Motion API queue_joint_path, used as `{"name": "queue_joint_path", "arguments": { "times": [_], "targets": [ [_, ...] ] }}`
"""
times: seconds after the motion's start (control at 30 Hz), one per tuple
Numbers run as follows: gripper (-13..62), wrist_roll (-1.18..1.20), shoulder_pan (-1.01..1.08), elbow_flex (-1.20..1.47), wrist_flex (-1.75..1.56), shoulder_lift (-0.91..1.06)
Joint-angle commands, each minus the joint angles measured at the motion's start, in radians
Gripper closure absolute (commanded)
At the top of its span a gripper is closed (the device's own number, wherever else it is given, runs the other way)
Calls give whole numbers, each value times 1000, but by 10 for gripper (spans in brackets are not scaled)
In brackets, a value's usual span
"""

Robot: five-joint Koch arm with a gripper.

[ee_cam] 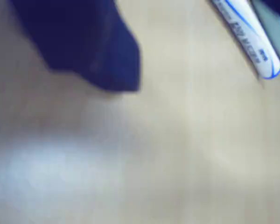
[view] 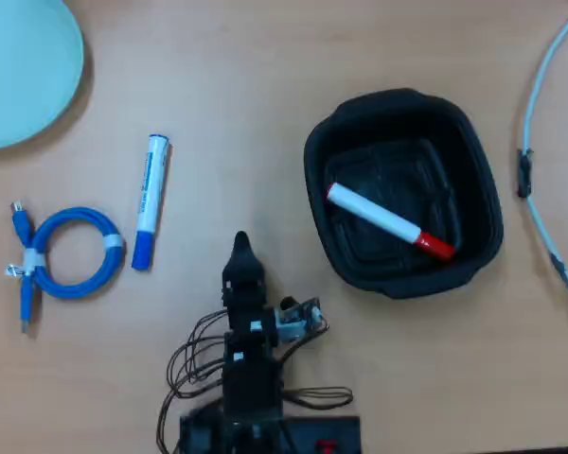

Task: Pick up the red pen and put it in the black bowl

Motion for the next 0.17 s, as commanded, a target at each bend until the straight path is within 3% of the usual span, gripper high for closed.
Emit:
{"name": "queue_joint_path", "arguments": {
  "times": [0.0,0.13],
  "targets": [
    [29,-6,0,23,5,-8],
    [29,-6,0,23,5,-8]
  ]
}}
